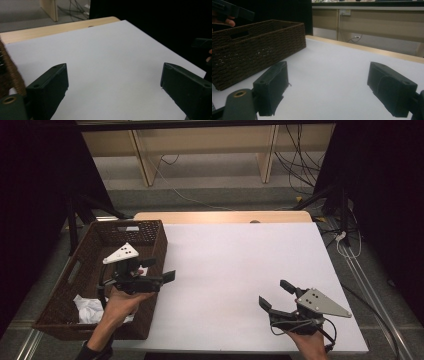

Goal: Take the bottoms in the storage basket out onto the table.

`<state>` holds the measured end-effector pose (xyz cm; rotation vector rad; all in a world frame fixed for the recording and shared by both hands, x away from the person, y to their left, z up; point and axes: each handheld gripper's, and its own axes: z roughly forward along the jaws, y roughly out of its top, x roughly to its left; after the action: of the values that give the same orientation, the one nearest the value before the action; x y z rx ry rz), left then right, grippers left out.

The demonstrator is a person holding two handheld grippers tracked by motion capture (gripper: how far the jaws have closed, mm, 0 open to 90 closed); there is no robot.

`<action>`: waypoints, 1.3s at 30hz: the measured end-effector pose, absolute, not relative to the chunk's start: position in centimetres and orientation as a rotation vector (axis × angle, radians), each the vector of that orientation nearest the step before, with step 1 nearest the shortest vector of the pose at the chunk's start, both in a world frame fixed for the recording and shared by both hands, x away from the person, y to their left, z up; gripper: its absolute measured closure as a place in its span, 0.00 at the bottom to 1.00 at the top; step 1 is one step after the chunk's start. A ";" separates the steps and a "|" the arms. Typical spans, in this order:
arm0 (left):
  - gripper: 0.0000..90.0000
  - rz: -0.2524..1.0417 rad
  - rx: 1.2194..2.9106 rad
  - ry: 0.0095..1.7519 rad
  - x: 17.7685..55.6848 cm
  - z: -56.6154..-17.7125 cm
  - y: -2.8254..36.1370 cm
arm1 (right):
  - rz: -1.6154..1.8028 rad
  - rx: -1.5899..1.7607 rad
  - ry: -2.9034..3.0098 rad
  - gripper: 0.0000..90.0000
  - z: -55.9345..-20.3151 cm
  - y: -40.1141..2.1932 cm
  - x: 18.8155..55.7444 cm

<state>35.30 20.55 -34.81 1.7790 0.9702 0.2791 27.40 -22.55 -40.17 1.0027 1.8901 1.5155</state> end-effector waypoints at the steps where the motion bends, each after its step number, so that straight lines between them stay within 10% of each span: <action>1: 0.09 0.283 1.790 0.989 35.4 -34.8 20.9 | 1.515 1.006 1.890 0.20 -40.2 -22.5 27.4; 39: 0.12 0.263 2.037 1.258 37.9 -36.4 27.9 | 1.516 0.990 1.903 0.20 -40.3 -22.5 27.5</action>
<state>37.93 27.89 -36.40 2.0367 1.2582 0.2630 27.49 -22.53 -40.31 0.9903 1.9032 1.5156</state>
